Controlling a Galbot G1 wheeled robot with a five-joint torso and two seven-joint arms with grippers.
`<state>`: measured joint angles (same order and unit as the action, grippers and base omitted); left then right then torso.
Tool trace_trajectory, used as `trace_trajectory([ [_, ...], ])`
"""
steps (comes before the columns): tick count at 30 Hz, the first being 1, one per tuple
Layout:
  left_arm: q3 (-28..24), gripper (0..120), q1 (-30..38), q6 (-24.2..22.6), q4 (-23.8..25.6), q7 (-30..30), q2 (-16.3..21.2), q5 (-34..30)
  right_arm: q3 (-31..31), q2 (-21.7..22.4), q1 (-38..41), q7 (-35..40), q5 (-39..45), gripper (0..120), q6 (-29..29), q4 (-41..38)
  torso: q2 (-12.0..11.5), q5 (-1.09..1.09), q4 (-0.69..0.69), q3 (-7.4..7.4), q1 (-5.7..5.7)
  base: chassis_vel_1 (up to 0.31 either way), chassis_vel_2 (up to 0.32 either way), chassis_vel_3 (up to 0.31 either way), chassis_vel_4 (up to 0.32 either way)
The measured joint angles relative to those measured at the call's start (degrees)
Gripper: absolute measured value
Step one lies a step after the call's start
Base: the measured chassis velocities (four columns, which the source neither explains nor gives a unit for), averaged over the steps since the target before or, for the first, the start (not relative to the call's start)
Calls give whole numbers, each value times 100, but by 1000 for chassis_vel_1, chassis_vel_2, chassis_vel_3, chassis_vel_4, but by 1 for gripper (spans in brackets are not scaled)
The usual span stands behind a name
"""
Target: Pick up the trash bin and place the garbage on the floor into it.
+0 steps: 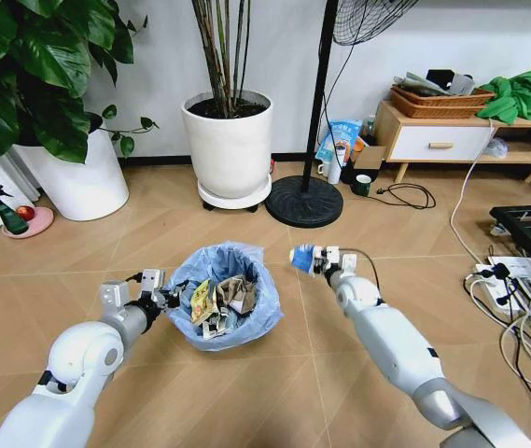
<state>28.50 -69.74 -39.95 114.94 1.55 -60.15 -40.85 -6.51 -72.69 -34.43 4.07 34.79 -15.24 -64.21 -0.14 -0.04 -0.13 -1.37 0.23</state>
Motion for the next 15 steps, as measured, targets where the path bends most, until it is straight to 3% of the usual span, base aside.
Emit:
trace_trajectory([
  [6,24,0,-16,-3,3,3,16,-4,-55,207,36,-53,358,0,-195,-918,0,0,0,0,0,0,0,0,0],
  [15,27,0,4,-11,-26,6,0,-6,110,1074,206,-195,1577,0,-879,-3125,0,-1,0,1,0,0,0,0,0],
])
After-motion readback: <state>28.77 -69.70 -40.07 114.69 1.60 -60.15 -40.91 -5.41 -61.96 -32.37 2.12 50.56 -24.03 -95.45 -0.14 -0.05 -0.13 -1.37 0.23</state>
